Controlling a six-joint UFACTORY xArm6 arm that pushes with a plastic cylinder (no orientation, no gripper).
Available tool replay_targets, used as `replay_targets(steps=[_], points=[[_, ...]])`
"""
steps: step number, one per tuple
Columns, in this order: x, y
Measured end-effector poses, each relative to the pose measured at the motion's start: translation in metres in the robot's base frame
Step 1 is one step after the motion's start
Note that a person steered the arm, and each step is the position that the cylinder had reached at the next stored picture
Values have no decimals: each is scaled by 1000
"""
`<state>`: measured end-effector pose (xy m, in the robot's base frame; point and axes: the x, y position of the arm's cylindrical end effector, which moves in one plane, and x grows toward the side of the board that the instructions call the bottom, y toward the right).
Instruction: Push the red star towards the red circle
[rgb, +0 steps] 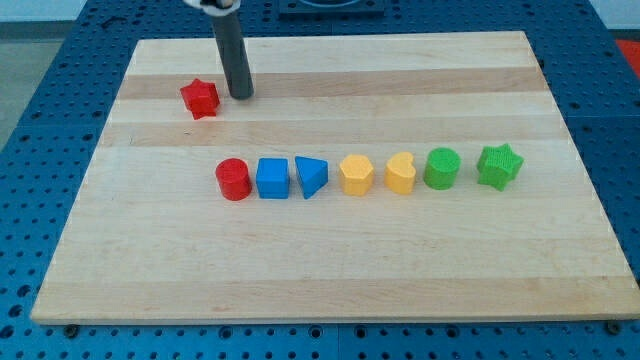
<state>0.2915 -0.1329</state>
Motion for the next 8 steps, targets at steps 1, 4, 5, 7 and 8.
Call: replay_targets(steps=[1, 4, 5, 7, 8], points=[[-17, -47], [35, -59], [44, -41], [58, -12], [84, -31]])
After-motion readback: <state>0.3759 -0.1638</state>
